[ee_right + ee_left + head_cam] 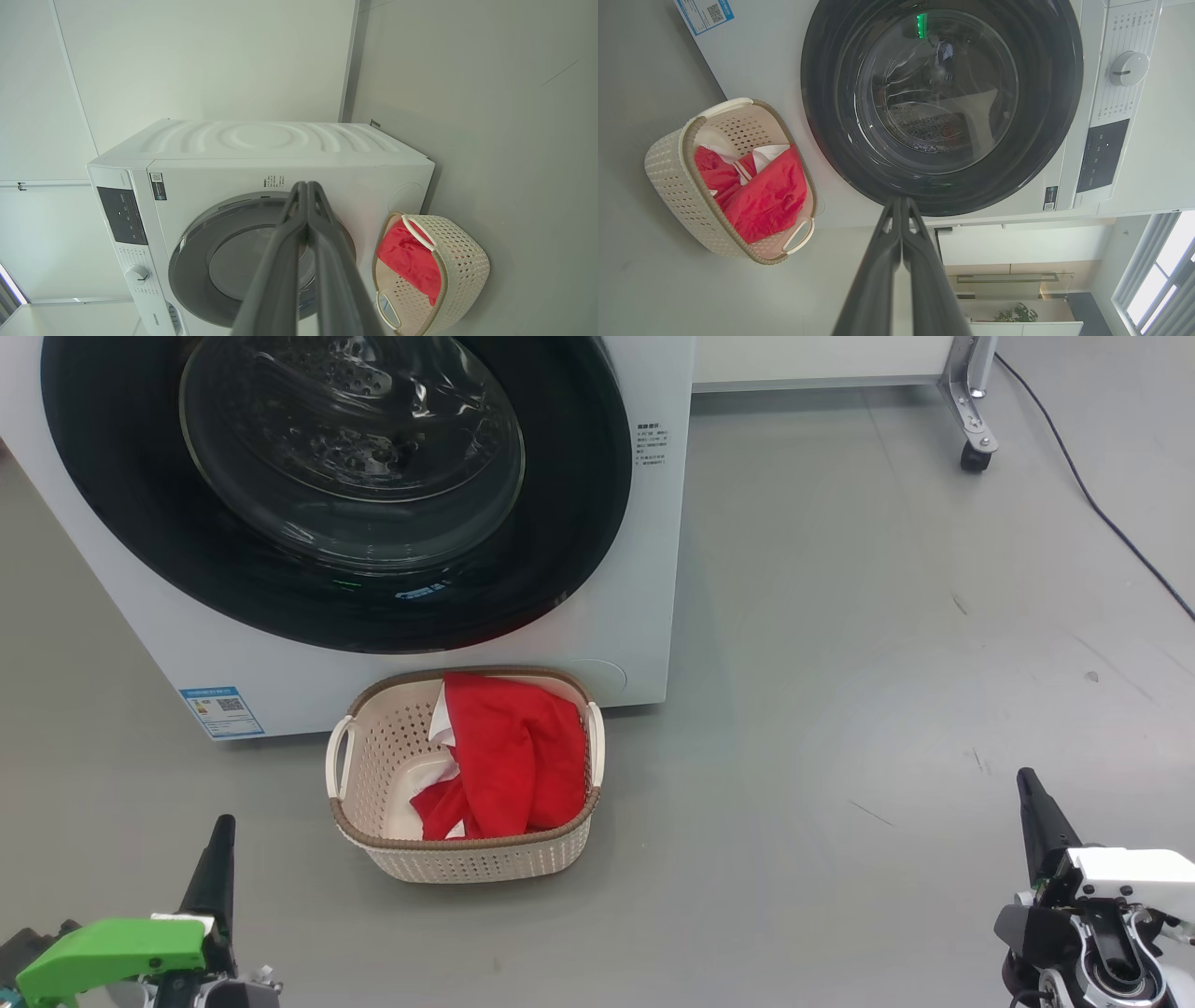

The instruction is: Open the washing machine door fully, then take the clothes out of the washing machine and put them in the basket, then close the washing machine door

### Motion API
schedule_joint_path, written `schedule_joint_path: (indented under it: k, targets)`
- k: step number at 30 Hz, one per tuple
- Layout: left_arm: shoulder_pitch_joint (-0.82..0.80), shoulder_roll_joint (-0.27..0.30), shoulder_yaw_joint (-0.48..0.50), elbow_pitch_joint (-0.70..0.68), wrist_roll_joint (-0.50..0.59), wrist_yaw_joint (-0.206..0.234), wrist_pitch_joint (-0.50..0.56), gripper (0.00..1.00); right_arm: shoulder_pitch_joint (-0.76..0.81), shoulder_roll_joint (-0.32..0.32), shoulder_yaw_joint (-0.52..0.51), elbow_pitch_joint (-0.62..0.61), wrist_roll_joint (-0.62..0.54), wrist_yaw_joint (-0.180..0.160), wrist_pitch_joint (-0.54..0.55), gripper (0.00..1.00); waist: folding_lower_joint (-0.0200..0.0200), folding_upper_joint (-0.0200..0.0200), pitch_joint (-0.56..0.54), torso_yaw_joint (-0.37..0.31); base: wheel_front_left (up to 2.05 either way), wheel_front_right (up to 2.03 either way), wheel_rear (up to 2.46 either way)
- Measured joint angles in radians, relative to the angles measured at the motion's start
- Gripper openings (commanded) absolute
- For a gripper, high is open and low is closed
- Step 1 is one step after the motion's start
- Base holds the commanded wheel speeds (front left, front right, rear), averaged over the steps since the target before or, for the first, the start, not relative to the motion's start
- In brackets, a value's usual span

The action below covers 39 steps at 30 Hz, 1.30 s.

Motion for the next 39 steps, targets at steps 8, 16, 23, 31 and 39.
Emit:
schedule_joint_path:
  k: [8,16,23,31,39]
  targets:
    - [0.000,0.000,0.000,0.000,0.000,0.000,0.000,0.00,0.000,0.000,-0.001,0.001,0.000,0.000,0.000,0.00,0.0001,0.0000,0.000,0.000,0.00,0.00,0.00]
    - [0.000,0.000,0.001,0.000,0.000,0.000,0.000,0.00,0.000,0.000,-0.002,0.002,0.000,0.000,0.000,0.00,0.0000,0.0000,0.000,0.000,0.00,0.00,0.00]
    - [0.000,0.000,0.001,0.000,0.000,0.000,0.000,0.00,0.000,0.000,-0.002,0.003,0.000,0.000,0.001,0.00,0.0000,0.0000,0.000,0.000,0.00,0.00,0.00]
    - [0.000,0.000,0.001,0.000,0.000,0.000,0.000,0.00,0.000,0.000,-0.003,0.004,0.000,0.000,0.001,0.00,0.0000,0.0000,0.000,0.000,0.00,0.00,0.00]
    - [0.000,-0.001,0.001,0.000,0.000,0.000,0.004,0.00,0.000,0.001,-0.004,0.004,0.000,0.000,0.001,0.00,0.0000,0.0000,0.000,0.000,0.00,0.00,0.00]
